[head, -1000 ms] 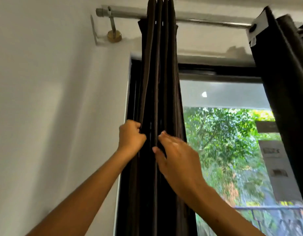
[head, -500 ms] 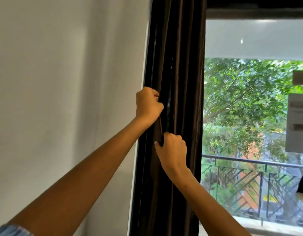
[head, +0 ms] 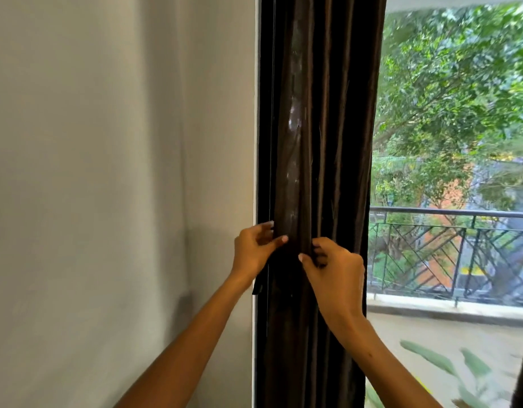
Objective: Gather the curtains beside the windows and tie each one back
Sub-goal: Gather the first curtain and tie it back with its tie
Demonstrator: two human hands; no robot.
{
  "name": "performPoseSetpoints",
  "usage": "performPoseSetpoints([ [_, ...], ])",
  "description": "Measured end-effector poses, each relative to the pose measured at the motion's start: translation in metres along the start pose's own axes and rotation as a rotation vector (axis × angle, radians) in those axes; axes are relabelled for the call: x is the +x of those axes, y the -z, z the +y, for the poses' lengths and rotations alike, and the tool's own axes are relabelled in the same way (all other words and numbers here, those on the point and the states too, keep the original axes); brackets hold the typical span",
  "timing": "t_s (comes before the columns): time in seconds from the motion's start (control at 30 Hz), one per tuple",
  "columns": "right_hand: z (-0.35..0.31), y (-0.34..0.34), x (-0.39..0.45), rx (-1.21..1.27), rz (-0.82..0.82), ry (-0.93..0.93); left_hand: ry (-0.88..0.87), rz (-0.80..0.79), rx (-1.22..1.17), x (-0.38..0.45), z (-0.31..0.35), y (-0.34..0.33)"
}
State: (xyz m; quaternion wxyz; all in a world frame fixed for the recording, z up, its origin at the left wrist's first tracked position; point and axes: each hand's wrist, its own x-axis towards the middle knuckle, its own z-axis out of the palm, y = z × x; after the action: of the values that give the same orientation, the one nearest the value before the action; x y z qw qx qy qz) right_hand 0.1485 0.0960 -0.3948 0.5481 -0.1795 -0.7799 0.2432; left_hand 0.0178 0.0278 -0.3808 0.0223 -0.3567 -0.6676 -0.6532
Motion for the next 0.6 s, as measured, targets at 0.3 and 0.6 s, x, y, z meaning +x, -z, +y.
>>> performPoseSetpoints([
  [0.3,0.0,-0.038,-0.027,-0.092,0.189,0.128,-0.174,0.206,0.105,-0.016,-0.014,0.045],
  [0.6,-0.014,-0.093,-0.037,-0.05,0.071,0.246,-0.212,0.021,0.009,-0.018,-0.018,0.088],
])
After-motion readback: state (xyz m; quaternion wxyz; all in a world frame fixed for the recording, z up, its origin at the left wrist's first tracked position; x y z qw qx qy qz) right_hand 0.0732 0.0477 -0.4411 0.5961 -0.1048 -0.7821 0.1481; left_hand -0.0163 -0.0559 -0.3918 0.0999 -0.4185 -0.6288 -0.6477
